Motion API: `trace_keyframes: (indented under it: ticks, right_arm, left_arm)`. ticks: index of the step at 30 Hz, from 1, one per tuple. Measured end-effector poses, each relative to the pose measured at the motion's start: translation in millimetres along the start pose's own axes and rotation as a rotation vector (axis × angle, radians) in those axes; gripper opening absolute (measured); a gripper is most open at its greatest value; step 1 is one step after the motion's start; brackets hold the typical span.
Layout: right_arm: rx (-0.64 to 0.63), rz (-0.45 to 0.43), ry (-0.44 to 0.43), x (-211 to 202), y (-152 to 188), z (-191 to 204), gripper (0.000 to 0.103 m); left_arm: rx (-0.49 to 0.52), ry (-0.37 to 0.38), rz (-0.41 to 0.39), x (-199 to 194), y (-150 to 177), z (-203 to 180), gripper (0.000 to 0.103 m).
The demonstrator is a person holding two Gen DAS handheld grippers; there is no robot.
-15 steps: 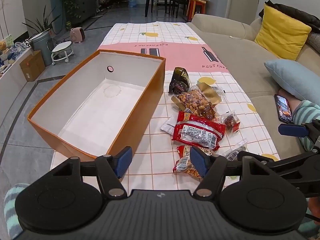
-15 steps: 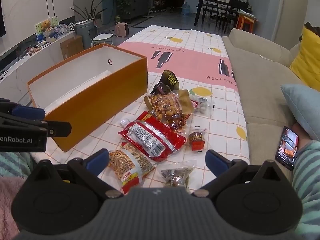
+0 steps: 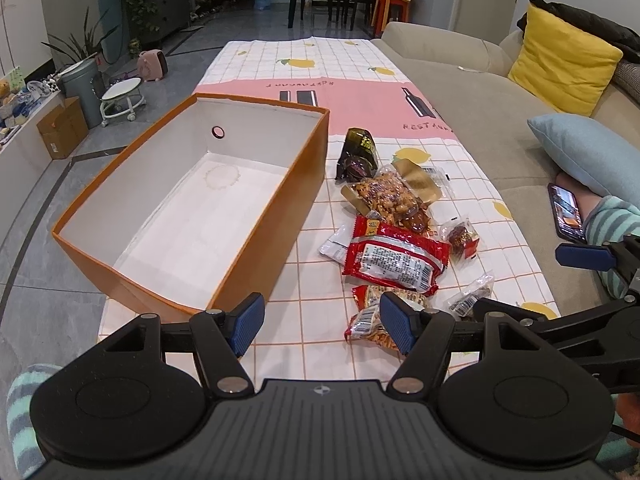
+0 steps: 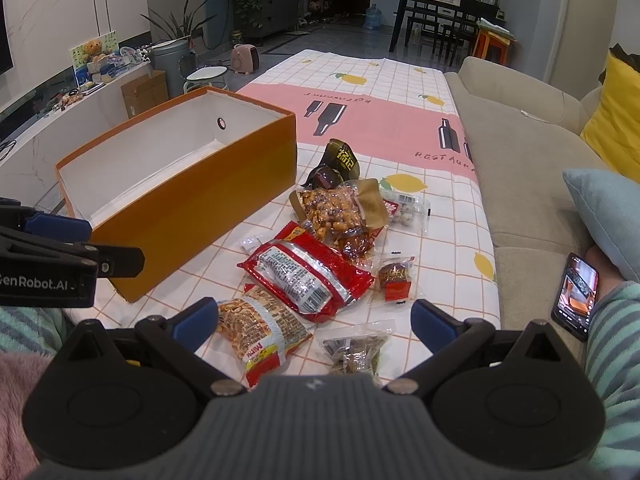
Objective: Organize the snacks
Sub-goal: 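Move both tools toward the snack pile beside the orange box, then grasp the peanut snack bag with the left tool while the right tool grasps the clear nut bag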
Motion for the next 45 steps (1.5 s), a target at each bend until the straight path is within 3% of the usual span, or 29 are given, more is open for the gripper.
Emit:
trace_keyframes:
  ticks: [3,9,15,21,29,39,45]
  right_arm:
    - [0.001,0.014,0.000,2.1,1.8,0.1,0.099]
    - [0.040,0.065,-0.002,13.2,6.0,-8.1,0.099]
    - [0.066,0.133,0.005,25.1,14.6,-23.7,0.090]
    - [0.038,0.198,0.041,43.5,28.8,-49.5,0.087]
    - [0.064,0.289,0.013,74.6,42.7,-53.7,0.086]
    - [0.049,0.347,-0.001,100.0,52.0,-51.8,0.079]
    - [0.071,0.378,-0.014,110.3,55.3,-53.3,0.069]
  left_arm:
    - [0.001,0.007,0.015,3.1,0.9,-1.1,0.078]
    - [0.002,0.098,0.062,11.9,1.8,-12.8,0.078]
    - [0.002,0.205,0.118,26.5,-2.0,-30.7,0.078]
    - [0.038,0.206,0.188,53.9,-0.9,-45.6,0.083]
    - [0.114,0.183,0.272,87.6,11.5,-61.7,0.085]
    - [0.063,0.191,0.366,113.3,21.0,-62.3,0.085]
    - [0.031,0.205,0.408,125.2,24.8,-61.8,0.088]
Point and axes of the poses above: each gripper's, at about its wrist camera, not at the fingertips, and x roughly the way its jaws point, z to its left, y to its underside, the point moved 10 cm from there along x, roughly the way its jaws point, and after that the axes turned 4 degrees about x, right-handed, at the moved point
